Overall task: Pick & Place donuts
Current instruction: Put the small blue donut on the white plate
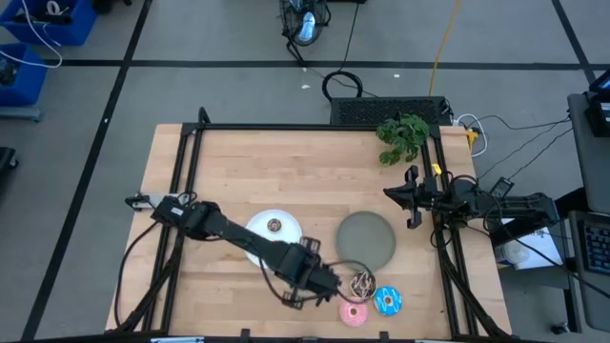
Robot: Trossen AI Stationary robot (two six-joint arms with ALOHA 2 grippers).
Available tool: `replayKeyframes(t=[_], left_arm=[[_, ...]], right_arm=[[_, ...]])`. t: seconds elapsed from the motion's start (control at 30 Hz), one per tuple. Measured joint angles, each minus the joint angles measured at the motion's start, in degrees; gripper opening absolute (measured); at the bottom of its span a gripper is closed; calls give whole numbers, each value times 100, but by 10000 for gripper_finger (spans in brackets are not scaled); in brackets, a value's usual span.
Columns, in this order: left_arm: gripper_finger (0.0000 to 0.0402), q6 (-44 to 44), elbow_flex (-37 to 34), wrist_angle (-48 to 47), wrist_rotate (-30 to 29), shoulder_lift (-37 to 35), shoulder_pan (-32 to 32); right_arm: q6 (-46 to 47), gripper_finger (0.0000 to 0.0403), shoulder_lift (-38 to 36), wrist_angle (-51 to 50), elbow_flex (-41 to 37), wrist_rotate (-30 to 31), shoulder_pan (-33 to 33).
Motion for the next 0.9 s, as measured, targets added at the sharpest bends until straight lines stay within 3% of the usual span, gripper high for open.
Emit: replayKeyframes(t=[0.1,0.37,0.73,0.9], left_arm=[[72,-124,-2,-375,-73,-110,121],[72,280,-11,-218,39,-323,262],[72,476,-31,-522,-15,-857,957],[72,546,-771,-292,79,-1194,1344]], right_arm=[[37,0,1,1,-2,0,0],[36,0,4,1,0,-2,0],[37,0,38,-8,0,-3,2],[39,0,38,-43,0,-4,0]])
